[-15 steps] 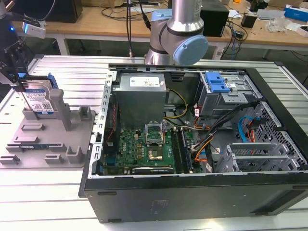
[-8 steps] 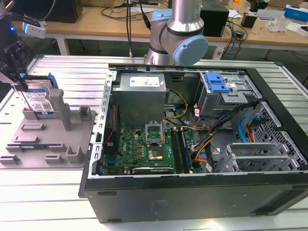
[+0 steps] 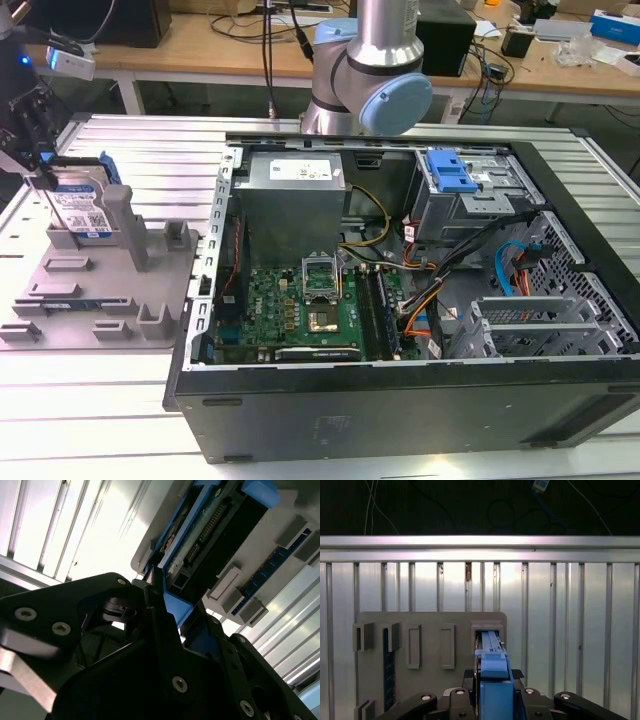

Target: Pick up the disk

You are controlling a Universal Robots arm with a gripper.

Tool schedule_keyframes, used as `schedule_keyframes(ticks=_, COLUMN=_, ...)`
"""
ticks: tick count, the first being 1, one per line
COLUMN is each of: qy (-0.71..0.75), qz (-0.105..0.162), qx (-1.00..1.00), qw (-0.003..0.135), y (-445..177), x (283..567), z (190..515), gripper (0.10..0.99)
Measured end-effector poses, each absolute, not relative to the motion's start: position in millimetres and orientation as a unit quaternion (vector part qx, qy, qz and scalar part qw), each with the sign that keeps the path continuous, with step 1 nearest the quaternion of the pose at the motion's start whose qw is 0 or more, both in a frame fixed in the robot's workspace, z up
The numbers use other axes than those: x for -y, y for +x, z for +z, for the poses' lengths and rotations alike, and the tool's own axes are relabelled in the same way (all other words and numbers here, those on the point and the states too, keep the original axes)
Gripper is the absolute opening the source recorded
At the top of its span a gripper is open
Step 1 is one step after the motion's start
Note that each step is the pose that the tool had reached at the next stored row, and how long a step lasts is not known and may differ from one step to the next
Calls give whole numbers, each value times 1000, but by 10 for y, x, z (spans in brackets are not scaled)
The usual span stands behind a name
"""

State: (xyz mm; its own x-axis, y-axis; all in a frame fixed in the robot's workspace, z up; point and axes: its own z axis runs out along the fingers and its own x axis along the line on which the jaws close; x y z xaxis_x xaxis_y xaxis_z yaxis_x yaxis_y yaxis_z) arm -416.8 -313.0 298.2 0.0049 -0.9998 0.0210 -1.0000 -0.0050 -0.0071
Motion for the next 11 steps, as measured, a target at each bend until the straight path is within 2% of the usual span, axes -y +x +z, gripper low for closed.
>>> schedule_keyframes(ticks=11, qy=709, qz=10, qx=705, qw=5, y=-4168, x=3133, z=3247, gripper=365)
